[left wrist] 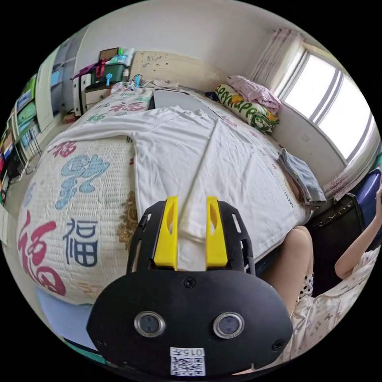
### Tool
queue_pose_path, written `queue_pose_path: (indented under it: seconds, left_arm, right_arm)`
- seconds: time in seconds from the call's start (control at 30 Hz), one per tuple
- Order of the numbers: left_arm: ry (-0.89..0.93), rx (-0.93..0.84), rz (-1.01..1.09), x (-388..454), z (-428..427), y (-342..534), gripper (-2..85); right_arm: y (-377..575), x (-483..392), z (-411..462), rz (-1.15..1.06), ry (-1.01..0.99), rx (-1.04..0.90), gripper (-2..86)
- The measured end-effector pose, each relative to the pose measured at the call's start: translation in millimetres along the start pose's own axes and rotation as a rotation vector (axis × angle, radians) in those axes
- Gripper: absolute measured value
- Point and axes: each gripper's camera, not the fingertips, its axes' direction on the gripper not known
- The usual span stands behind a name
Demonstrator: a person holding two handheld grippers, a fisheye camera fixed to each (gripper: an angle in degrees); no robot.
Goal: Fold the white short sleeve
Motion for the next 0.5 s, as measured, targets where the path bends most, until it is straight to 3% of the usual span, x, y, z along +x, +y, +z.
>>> queue_pose_path:
  seconds: [0.17,0.4,0.5]
  left_arm:
    - [0.040,-0.062,-0.011,1,33,28,10.6]
    - [0.011,0.021,0.025,18,54,81,8.8]
    - [-0.015,0.046,0.034,26,62,101,7.8]
  right_arm:
    - [34,10,-62,-0.052,-0.079,-0.023,-0.5]
    - [58,33,-127,-0.166,-0.051,0.019,-0.5]
    - [48,66,-137,-0.125,-0.136,0.034,-0.5]
